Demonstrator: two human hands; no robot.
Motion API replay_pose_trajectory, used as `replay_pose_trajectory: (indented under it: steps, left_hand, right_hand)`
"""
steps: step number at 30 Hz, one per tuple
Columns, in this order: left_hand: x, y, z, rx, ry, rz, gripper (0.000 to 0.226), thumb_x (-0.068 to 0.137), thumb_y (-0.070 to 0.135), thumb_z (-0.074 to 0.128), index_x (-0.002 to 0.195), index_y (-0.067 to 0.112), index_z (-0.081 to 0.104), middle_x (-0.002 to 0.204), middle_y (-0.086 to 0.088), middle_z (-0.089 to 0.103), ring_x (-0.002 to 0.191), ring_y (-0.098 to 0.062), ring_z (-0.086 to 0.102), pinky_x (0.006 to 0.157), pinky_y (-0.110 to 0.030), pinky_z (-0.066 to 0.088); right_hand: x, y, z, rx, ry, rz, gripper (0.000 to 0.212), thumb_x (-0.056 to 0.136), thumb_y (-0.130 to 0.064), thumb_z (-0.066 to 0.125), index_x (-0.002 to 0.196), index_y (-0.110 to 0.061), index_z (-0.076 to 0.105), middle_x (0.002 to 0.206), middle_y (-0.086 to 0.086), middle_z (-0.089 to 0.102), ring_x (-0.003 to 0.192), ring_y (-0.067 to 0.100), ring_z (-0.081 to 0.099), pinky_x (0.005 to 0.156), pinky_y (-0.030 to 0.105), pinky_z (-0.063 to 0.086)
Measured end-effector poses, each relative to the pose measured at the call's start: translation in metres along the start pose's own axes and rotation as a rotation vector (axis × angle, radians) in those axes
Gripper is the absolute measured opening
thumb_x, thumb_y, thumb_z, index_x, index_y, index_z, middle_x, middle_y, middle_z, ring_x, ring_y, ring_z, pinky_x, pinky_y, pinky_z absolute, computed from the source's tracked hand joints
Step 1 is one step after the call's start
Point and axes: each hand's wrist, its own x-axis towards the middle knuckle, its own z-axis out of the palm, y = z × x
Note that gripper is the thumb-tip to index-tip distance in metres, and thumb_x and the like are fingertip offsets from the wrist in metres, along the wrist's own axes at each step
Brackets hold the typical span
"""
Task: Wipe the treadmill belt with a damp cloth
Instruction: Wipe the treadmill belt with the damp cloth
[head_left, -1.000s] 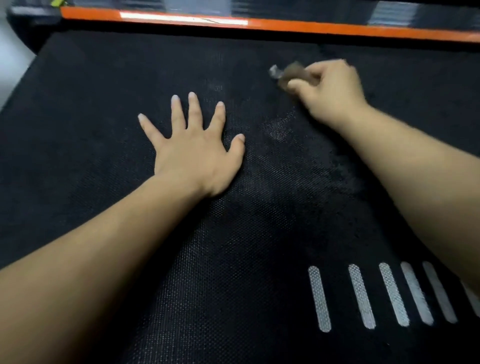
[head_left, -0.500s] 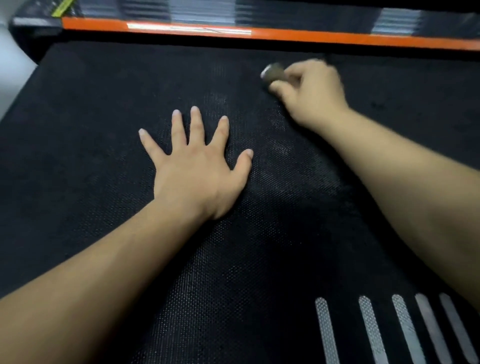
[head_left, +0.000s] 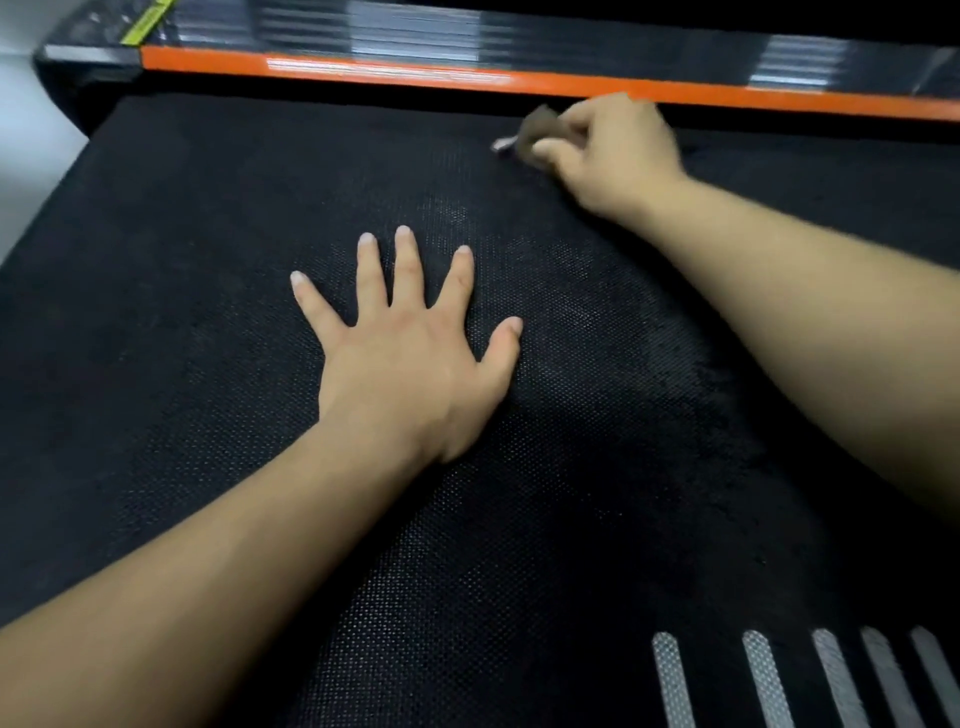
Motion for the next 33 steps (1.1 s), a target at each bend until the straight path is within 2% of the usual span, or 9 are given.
replay_pose_trajectory:
  steps: [3, 8, 11, 13, 18, 23, 27, 29, 33]
  left_hand:
    - [0.001, 0.0, 0.0, -0.006, 0.003, 0.002, 0.078, 0.094, 0.076, 0.007, 0.162, 0.039, -0.002, 0.171, -0.008, -0.011, 0.156, -0.03, -0.019, 0.115, -0.074, -0.011]
    - [0.001, 0.0, -0.001, -0.002, 0.009, -0.003, 0.078, 0.093, 0.076, 0.005, 0.162, 0.039, -0.003, 0.171, -0.008, -0.011, 0.156, -0.031, -0.018, 0.115, -0.074, -0.01]
    - [0.0, 0.0, 0.0, 0.003, 0.001, 0.003, 0.077, 0.094, 0.075, 0.007, 0.162, 0.038, -0.002, 0.171, -0.008, -0.01, 0.156, -0.031, -0.018, 0.115, -0.073, -0.011]
    - [0.0, 0.0, 0.0, 0.003, 0.005, 0.0, 0.078, 0.095, 0.075, 0.006, 0.162, 0.038, -0.002, 0.171, -0.009, -0.01, 0.156, -0.031, -0.018, 0.116, -0.073, -0.011]
    - [0.0, 0.0, -0.001, 0.012, 0.044, 0.135, 0.078, 0.093, 0.074, 0.002, 0.163, 0.038, 0.002, 0.172, -0.005, -0.004, 0.157, -0.028, -0.014, 0.122, -0.062, -0.009]
    - [0.0, -0.001, -0.003, -0.014, 0.011, 0.168, 0.082, 0.09, 0.077, 0.002, 0.162, 0.039, 0.003, 0.172, -0.001, -0.006, 0.157, -0.023, -0.014, 0.124, -0.056, -0.009]
    - [0.0, 0.0, -0.003, 0.0, -0.013, 0.161, 0.08, 0.092, 0.079, 0.004, 0.162, 0.04, 0.0, 0.172, 0.001, -0.008, 0.157, -0.021, -0.016, 0.124, -0.056, -0.01]
    - [0.0, 0.0, -0.003, 0.002, -0.008, 0.159, 0.079, 0.093, 0.079, 0.006, 0.162, 0.04, 0.001, 0.172, 0.001, -0.008, 0.157, -0.021, -0.015, 0.124, -0.055, -0.01]
    - [0.0, 0.0, -0.005, -0.005, -0.003, 0.154, 0.079, 0.093, 0.078, 0.008, 0.162, 0.041, 0.004, 0.172, 0.001, -0.005, 0.157, -0.02, -0.013, 0.125, -0.054, -0.009]
  right_hand:
    - [0.018, 0.02, -0.007, -0.036, 0.083, 0.22, 0.034, 0.088, -0.053, 0.059, 0.093, -0.021, 0.069, 0.096, 0.004, 0.068, 0.102, 0.031, 0.063, 0.076, 0.031, 0.041]
    - [-0.004, 0.018, -0.003, 0.073, -0.06, -0.015, 0.033, 0.085, -0.055, 0.061, 0.089, -0.023, 0.07, 0.081, 0.0, 0.064, 0.082, 0.021, 0.057, 0.069, 0.03, 0.039]
    - [0.015, 0.046, -0.018, 0.021, 0.024, 0.225, 0.04, 0.083, -0.057, 0.061, 0.099, -0.022, 0.071, 0.101, 0.006, 0.071, 0.1, 0.028, 0.064, 0.079, 0.033, 0.046]
    - [0.015, 0.053, -0.02, -0.009, 0.105, 0.322, 0.036, 0.085, -0.055, 0.061, 0.095, -0.022, 0.07, 0.101, 0.007, 0.07, 0.103, 0.03, 0.064, 0.078, 0.03, 0.042]
    - [-0.015, 0.045, -0.015, 0.08, -0.034, 0.062, 0.034, 0.084, -0.056, 0.061, 0.088, -0.024, 0.069, 0.082, -0.003, 0.063, 0.083, 0.02, 0.058, 0.071, 0.03, 0.041]
    - [-0.001, 0.056, -0.03, 0.021, 0.083, 0.292, 0.031, 0.086, -0.053, 0.061, 0.086, -0.022, 0.067, 0.088, 0.0, 0.064, 0.097, 0.028, 0.063, 0.075, 0.03, 0.041]
    - [-0.044, 0.042, -0.024, 0.09, -0.01, 0.021, 0.028, 0.086, -0.051, 0.063, 0.09, -0.024, 0.071, 0.08, -0.003, 0.061, 0.083, 0.023, 0.059, 0.071, 0.031, 0.041]
    - [-0.054, 0.05, -0.033, 0.064, -0.067, -0.032, 0.027, 0.087, -0.052, 0.062, 0.092, -0.027, 0.071, 0.08, -0.003, 0.061, 0.083, 0.022, 0.058, 0.069, 0.029, 0.039]
    - [-0.039, 0.07, -0.046, -0.025, 0.083, 0.233, 0.036, 0.087, -0.054, 0.06, 0.096, -0.02, 0.07, 0.089, 0.004, 0.066, 0.097, 0.031, 0.062, 0.074, 0.032, 0.043]
